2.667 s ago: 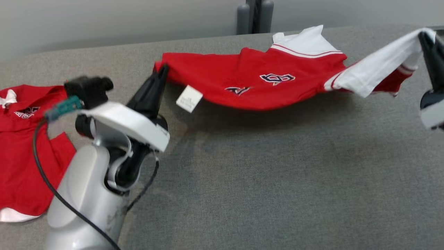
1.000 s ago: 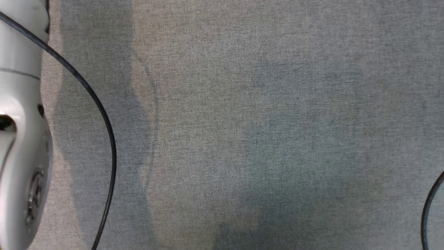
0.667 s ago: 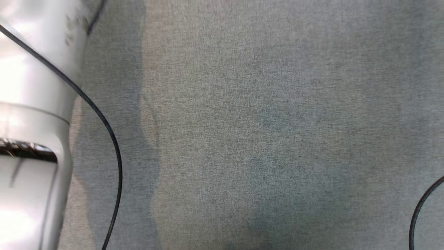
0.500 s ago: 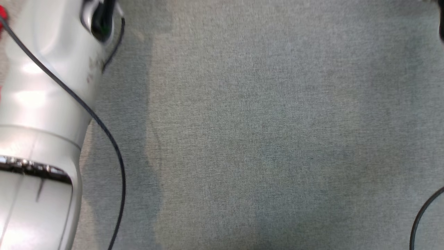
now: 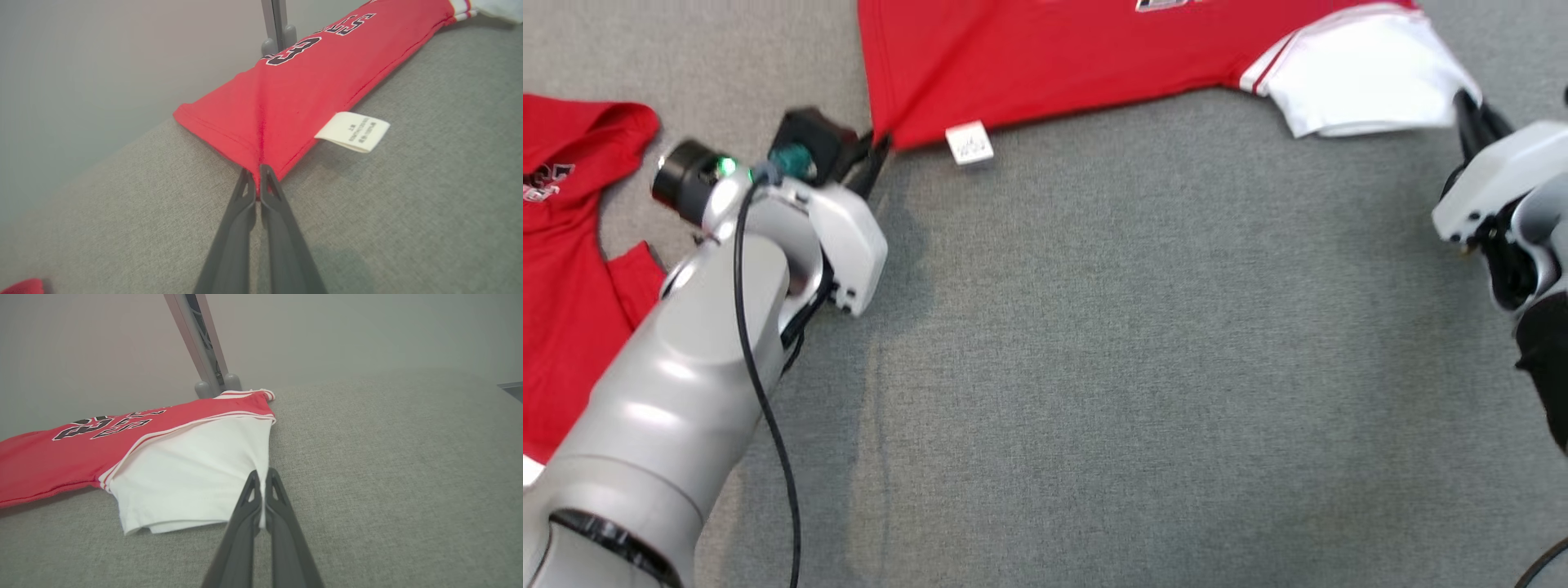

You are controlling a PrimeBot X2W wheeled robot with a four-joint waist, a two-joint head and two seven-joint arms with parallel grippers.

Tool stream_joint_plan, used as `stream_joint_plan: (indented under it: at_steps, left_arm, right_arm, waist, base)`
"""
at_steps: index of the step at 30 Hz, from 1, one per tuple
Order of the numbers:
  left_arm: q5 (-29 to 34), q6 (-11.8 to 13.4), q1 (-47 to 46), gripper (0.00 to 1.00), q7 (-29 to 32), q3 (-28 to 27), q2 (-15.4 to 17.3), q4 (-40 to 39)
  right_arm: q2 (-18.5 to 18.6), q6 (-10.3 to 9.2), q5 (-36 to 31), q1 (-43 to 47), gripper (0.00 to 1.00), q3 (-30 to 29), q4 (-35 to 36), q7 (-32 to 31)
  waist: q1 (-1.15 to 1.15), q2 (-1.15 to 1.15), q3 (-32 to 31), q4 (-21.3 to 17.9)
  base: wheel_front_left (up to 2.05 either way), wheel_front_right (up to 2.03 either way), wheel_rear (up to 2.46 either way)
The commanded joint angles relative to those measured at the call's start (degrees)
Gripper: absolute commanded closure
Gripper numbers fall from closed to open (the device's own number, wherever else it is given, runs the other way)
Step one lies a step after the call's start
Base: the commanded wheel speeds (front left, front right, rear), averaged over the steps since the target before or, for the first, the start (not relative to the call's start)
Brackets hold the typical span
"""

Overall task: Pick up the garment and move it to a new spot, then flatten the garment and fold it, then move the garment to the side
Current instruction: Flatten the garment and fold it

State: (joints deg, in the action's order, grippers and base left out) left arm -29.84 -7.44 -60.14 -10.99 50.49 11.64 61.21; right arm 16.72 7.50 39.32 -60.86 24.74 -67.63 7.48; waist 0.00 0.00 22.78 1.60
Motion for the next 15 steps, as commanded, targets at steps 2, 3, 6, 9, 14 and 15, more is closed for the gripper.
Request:
stream_joint_plan:
  at_steps: [2,3,6,9,14,15]
  left_arm:
    - [-0.23,-0.03,1.34,1.0,-0.51,1.01,1.58,0.26]
    - [0.18,-0.03,2.02,1.0,-0.67,1.98,1.84,0.37]
    - [0.85,-0.03,3.6,1.0,-1.38,4.02,2.47,0.89]
    - [1.44,-0.04,4.83,1.0,-2.19,5.4,2.52,1.54]
    - [1.84,-0.04,6.87,1.0,-3.11,6.68,2.08,2.64]
    - [1.66,-0.04,7.29,1.0,-3.23,6.73,1.95,2.85]
  right_arm:
    - [0.2,-0.02,1.22,1.55,1.0,0.46,-0.23,-0.79]
    - [0.27,-0.02,1.74,2.32,1.0,0.89,-0.11,-1.52]
    - [1.02,-0.02,3.27,4.95,1.0,2.64,0.73,-4.03]
    - [2.04,-0.02,5.18,7.59,1.0,4.07,1.57,-6.33]
    - [3.34,-0.03,10.08,12.35,1.0,5.71,4.3,-10.95]
    - [3.18,-0.03,12.06,13.38,1.0,5.32,5.2,-12.13]
  waist:
    - [0.0,0.0,-1.96,-0.75]
    - [0.0,0.0,-2.38,-0.83]
    - [0.0,0.0,-3.62,-0.91]
    - [0.0,0.0,-4.96,-0.77]
    - [0.0,0.0,-7.1,-0.47]
    - [0.0,0.0,-7.55,-0.43]
  base:
    - [0.0,0.0,0.0]
    - [0.0,0.0,0.0]
    - [0.0,0.0,0.0]
    - [0.0,0.0,0.0]
    - [0.0,0.0,0.0]
    - [0.0,0.0,0.0]
